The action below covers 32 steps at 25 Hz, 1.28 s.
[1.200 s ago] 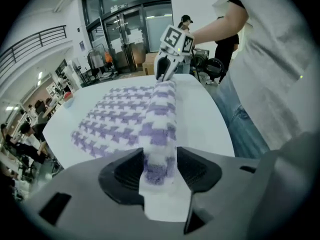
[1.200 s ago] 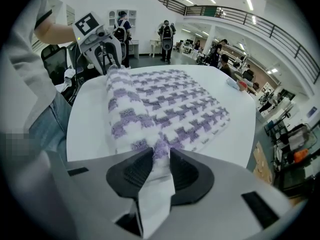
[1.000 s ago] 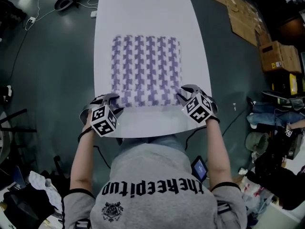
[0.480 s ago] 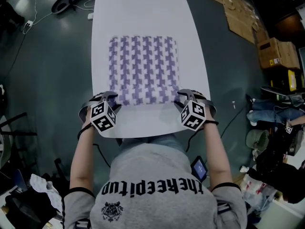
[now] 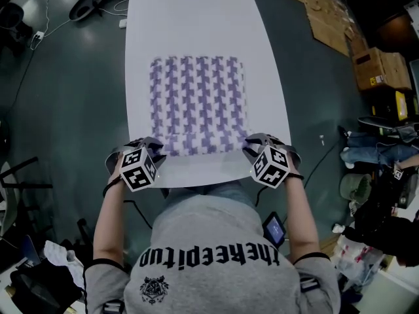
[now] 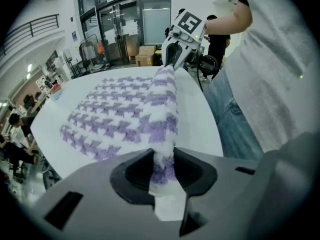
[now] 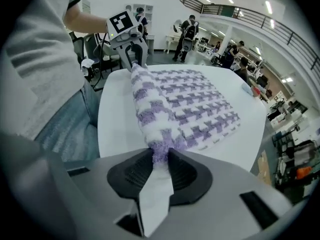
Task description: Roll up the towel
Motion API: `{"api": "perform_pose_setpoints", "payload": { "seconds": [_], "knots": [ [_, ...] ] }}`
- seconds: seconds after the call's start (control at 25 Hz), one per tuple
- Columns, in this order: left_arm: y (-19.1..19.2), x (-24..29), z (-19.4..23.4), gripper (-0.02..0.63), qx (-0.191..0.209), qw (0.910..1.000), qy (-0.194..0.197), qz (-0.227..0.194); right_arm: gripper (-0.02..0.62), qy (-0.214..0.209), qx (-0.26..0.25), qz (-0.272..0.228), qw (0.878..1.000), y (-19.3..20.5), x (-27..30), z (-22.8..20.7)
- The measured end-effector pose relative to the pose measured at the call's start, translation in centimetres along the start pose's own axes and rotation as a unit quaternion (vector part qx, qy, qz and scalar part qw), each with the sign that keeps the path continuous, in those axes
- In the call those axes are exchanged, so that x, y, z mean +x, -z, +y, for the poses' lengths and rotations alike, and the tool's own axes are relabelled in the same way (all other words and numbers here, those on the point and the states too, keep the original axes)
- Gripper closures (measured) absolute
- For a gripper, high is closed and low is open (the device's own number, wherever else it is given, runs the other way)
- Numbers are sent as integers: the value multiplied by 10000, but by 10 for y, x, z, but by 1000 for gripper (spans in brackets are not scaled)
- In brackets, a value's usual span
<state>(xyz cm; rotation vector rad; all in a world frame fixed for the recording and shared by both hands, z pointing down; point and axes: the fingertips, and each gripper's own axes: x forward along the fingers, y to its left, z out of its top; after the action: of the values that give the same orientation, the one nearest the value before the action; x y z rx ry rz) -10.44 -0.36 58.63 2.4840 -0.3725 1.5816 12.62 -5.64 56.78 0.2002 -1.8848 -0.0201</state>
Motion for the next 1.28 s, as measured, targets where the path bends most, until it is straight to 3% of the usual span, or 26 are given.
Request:
{"api": "perform_pose_setpoints", "payload": {
  "seconds": [0.16, 0.52, 1.28],
  "knots": [
    [-7, -1, 6, 495, -14, 9996, 293, -46, 505, -342, 308, -35, 9989, 3, -3, -7],
    [-9, -3, 5, 488, -223, 9985, 340, -367, 503, -181, 838, -346, 9957, 2, -6, -15],
    [-12, 1, 69, 488, -583, 9972, -121, -445, 503, 508, 774, -370, 9950, -15, 12, -77]
  ]
}}
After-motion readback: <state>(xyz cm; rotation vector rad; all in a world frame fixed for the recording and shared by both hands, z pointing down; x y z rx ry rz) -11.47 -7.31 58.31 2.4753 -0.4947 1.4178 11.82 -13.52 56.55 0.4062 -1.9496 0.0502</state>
